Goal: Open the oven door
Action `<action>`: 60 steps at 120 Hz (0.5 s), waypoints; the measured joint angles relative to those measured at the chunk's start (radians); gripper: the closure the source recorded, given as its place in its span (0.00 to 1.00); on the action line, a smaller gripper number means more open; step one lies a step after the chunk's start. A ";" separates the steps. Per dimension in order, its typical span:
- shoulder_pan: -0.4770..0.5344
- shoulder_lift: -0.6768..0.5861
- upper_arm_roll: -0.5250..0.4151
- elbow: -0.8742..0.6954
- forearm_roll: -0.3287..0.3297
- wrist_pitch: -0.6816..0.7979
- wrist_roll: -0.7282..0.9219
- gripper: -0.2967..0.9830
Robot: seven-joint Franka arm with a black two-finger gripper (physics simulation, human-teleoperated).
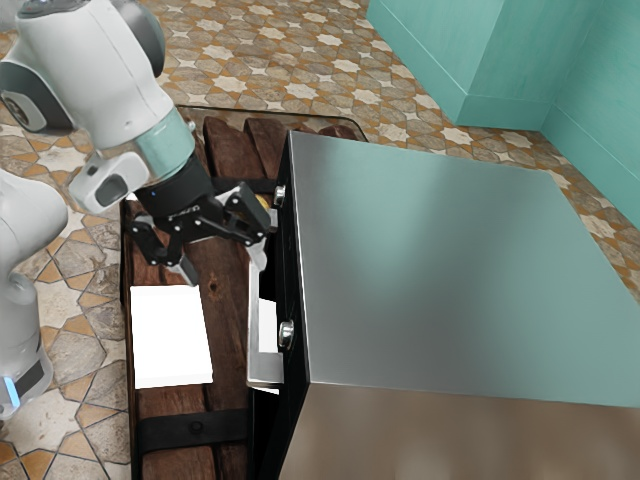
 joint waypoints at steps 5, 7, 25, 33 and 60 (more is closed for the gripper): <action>0.000 0.002 0.002 -0.005 0.001 0.005 0.004 0.23; 0.000 0.004 0.003 -0.007 0.001 0.007 0.006 0.23; 0.000 0.015 0.005 -0.017 0.002 0.022 0.020 0.23; 0.000 0.016 0.005 -0.025 0.003 0.029 0.025 0.23; 0.000 0.017 0.005 -0.053 0.003 0.045 0.036 0.23</action>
